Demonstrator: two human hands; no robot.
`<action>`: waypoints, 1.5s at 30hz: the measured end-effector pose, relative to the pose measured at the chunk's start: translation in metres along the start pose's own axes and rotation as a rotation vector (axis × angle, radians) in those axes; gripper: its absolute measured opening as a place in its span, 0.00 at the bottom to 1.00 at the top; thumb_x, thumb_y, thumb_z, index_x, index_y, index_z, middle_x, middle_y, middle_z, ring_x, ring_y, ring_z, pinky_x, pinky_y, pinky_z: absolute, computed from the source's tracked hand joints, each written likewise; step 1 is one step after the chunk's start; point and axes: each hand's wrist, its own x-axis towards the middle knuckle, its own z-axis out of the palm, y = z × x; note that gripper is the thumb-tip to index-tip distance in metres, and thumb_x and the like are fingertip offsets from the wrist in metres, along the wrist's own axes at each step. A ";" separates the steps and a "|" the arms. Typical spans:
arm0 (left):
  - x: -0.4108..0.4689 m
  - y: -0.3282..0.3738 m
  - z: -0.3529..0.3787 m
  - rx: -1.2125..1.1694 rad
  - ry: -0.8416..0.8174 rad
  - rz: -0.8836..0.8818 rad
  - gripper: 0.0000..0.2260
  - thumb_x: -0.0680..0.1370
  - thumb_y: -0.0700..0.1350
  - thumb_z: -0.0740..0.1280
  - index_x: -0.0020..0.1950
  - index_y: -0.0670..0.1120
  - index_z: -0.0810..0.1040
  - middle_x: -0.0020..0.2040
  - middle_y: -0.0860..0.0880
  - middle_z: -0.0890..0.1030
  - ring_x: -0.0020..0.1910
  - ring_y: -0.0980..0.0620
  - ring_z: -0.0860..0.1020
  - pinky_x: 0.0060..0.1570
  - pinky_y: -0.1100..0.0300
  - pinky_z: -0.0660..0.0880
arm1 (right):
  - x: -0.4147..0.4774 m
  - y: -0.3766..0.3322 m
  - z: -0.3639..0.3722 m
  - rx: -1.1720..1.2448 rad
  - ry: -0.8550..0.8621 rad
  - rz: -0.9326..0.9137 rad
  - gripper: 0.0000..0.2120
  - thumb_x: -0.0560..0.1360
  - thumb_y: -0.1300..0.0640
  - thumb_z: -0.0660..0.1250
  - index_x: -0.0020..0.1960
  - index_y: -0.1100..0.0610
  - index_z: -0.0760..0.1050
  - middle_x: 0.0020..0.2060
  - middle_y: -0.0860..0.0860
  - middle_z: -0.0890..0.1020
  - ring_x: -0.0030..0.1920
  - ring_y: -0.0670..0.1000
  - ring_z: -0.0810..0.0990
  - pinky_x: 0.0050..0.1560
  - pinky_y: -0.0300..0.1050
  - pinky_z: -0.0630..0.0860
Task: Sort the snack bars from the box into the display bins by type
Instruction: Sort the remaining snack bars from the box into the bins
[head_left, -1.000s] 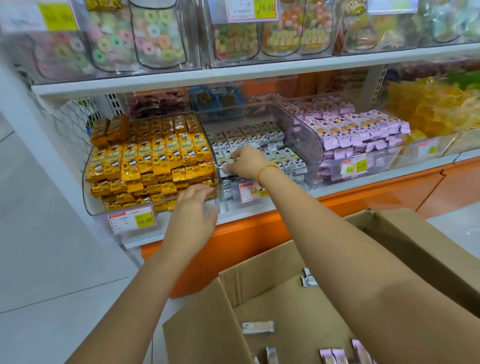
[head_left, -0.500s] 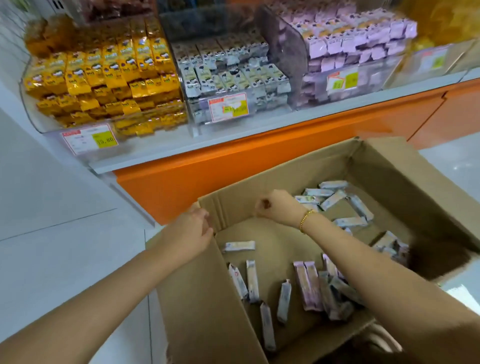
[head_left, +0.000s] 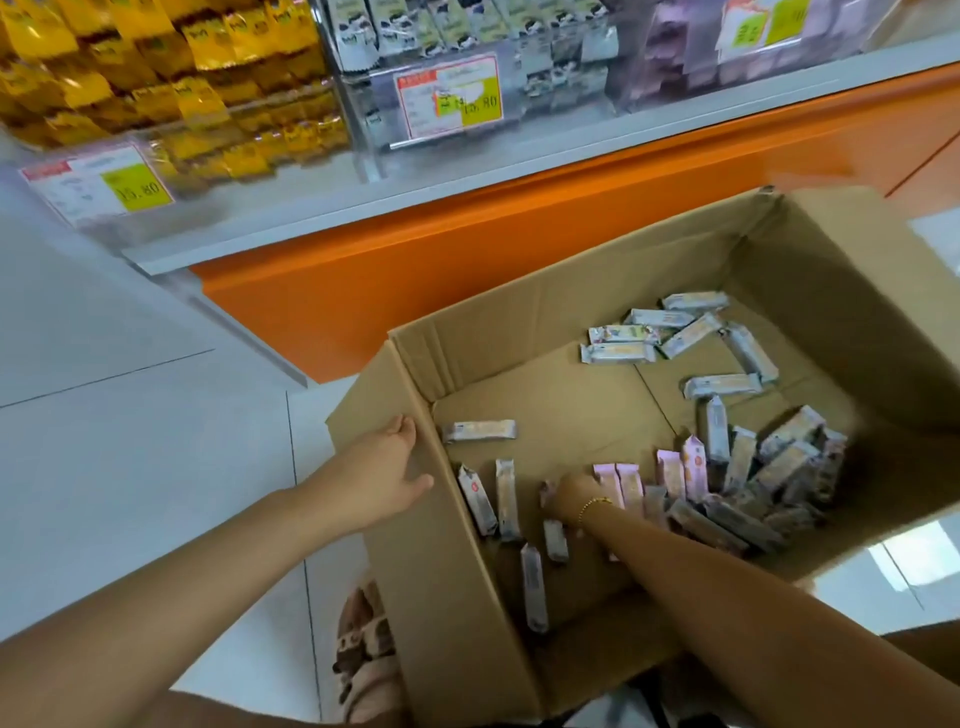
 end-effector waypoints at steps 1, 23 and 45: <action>0.001 0.001 -0.001 -0.004 -0.002 0.002 0.35 0.81 0.54 0.59 0.77 0.40 0.43 0.78 0.46 0.45 0.76 0.49 0.56 0.70 0.62 0.57 | 0.004 -0.005 0.002 0.058 0.035 0.015 0.19 0.79 0.53 0.62 0.65 0.63 0.73 0.64 0.59 0.75 0.65 0.58 0.73 0.63 0.47 0.69; -0.005 0.011 -0.021 -0.167 0.056 -0.047 0.22 0.79 0.52 0.64 0.70 0.44 0.69 0.63 0.46 0.76 0.58 0.50 0.75 0.60 0.55 0.73 | -0.026 -0.030 -0.030 0.591 0.066 -0.031 0.12 0.74 0.51 0.70 0.51 0.58 0.75 0.50 0.57 0.80 0.41 0.48 0.78 0.39 0.38 0.74; -0.046 0.053 -0.092 -1.467 0.049 0.399 0.13 0.76 0.41 0.65 0.59 0.39 0.77 0.52 0.41 0.83 0.47 0.48 0.83 0.43 0.60 0.81 | -0.214 -0.054 -0.142 0.997 0.255 -0.831 0.17 0.74 0.63 0.68 0.63 0.58 0.74 0.49 0.55 0.85 0.49 0.54 0.84 0.51 0.47 0.81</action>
